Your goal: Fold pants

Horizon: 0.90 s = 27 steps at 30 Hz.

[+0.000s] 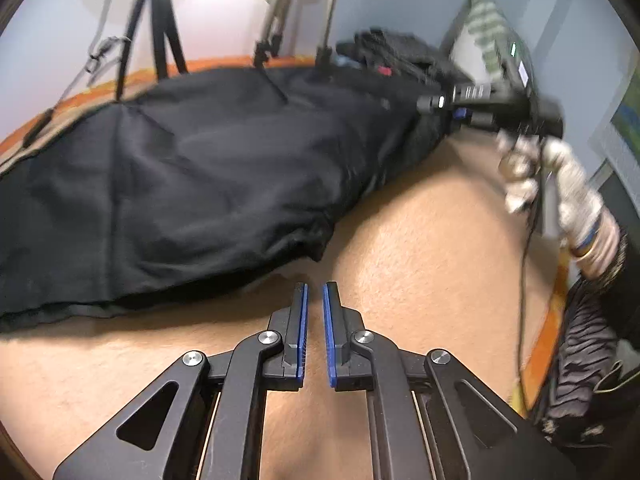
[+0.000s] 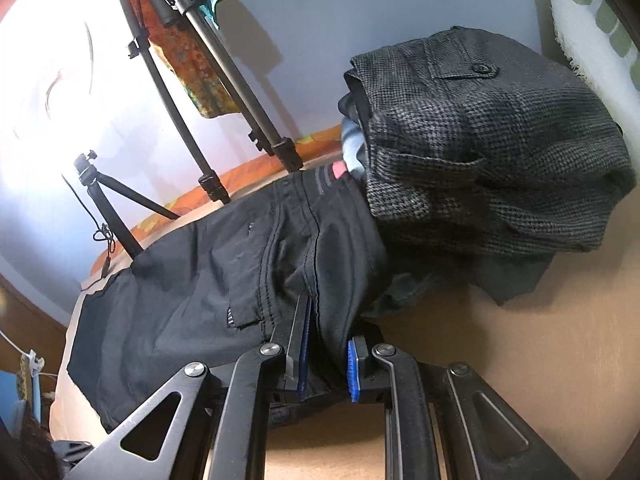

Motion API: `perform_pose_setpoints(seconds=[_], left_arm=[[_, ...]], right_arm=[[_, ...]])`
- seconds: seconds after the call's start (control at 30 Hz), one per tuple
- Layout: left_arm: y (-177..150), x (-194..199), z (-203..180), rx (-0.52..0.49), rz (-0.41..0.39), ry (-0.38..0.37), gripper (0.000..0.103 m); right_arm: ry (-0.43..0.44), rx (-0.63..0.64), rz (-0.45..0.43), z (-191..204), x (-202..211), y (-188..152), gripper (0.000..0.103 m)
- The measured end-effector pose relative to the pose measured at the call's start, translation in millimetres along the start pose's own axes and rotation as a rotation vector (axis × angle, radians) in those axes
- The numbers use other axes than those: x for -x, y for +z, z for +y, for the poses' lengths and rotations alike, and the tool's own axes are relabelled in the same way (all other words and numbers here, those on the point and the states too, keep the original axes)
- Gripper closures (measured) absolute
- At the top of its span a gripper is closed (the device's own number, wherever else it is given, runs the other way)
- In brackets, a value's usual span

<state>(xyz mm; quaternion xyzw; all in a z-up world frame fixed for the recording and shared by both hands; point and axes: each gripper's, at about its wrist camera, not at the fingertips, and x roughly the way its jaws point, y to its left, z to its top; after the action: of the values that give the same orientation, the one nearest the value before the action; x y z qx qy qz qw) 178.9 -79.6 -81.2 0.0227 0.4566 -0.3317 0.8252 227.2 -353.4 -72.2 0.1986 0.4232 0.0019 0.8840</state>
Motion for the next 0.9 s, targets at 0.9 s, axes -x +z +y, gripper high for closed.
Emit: perform_pose_setpoints(seconds=[0.9], left_arm=[[-3,52,105,0.228,-0.112,0.418,0.069]], right_arm=[[-0.155,0.117,-0.114,32,54,-5,0.066]])
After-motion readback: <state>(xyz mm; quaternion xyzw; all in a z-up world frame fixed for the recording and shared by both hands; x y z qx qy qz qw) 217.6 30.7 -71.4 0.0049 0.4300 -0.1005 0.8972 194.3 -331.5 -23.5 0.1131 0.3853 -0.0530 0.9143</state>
